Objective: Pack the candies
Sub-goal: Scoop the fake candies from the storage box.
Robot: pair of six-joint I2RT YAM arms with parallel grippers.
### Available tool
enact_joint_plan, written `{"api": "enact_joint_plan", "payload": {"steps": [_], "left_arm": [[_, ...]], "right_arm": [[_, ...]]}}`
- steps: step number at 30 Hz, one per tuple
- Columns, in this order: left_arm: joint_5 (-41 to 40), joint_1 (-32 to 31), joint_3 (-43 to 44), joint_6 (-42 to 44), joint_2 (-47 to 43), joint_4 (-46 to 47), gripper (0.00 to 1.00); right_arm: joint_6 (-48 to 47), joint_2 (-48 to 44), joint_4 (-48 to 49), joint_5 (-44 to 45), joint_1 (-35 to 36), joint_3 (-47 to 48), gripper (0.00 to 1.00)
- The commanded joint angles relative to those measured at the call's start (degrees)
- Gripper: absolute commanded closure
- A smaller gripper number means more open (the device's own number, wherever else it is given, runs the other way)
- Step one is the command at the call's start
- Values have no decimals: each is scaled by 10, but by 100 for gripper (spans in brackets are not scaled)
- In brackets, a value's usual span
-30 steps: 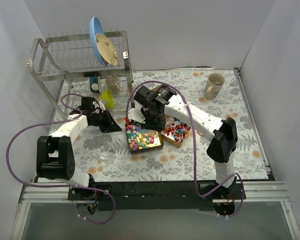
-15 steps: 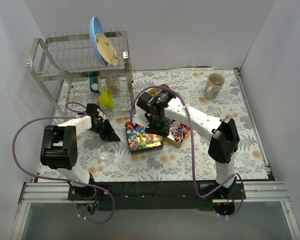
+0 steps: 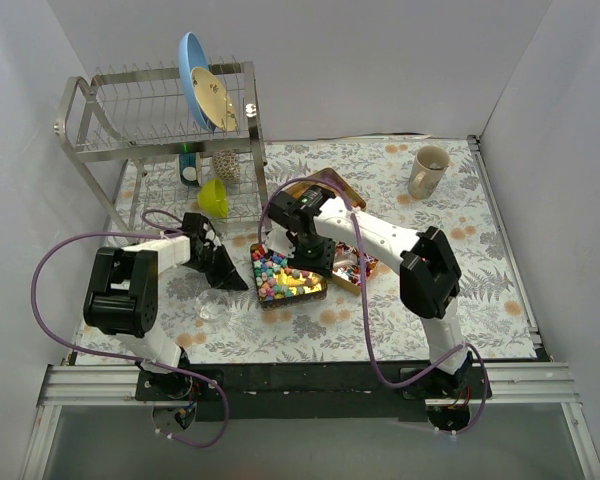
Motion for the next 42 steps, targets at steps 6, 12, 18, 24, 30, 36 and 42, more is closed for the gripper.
{"api": "enact_joint_plan", "payload": {"steps": [6,12,18,24,30,36,42], "left_arm": [[13,-28,-9,-13,20,29,100],[30,-34,-6,-17,35,39,100],[42,-36,-8,-20,47,59,100],[51,-37,-1,-18,56,67,100],[45,-36,8,-11,55,63,100],[30,-34,27,2,45,47,100],[16,-16,46,33,27,10,100]], "right_arm": [[20,65,8,35,-3,73,99],[23,113,13,38,-3,123,99],[23,166,17,37,2,167,99],[27,213,28,26,4,227,99],[44,210,52,-32,-10,229,99],[34,186,77,-131,-42,171,99],[25,93,234,-140,-47,-1,99]]}}
